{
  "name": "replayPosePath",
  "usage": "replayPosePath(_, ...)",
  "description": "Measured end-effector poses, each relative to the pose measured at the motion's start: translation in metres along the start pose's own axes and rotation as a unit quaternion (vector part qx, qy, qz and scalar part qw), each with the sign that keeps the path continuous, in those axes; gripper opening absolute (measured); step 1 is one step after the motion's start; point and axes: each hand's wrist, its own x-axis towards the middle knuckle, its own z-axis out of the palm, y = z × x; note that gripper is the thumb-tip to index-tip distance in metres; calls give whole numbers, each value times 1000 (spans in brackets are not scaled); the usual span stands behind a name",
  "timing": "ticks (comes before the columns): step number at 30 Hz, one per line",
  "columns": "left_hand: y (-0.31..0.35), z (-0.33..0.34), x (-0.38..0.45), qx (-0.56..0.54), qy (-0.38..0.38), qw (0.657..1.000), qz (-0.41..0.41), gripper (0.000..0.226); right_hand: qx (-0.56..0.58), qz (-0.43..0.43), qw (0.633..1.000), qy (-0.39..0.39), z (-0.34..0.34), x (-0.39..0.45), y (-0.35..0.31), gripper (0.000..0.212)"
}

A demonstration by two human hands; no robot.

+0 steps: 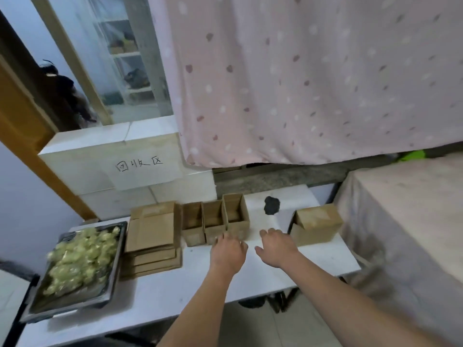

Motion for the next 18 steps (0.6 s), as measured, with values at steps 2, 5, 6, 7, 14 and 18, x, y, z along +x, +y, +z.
replayPosePath(2, 37, 10, 4, 6, -8, 1000, 10, 51, 14, 10, 1000, -7, -2, -7, 37, 49)
replayPosePath(5, 79, 19, 6, 26, -28, 999, 21, 53, 28, 22, 999, -11, -3, -13, 77, 50)
replayPosePath(6, 91, 20, 9, 31, -30, 999, 25, 53, 30, 24, 999, -9, -4, -13, 88, 50)
replayPosePath(7, 102, 21, 14, 33, -30, 999, 29, 52, 33, 26, 999, -7, -5, -13, 99, 49)
replayPosePath(14, 157, 30, 44, 54, -48, 995, 74, 47, 41, 59, 997, -6, -4, -5, 155, 46)
replayPosePath(18, 174, 32, 73, 57, -48, 993, 92, 43, 42, 83, 996, -12, -9, 10, 177, 49)
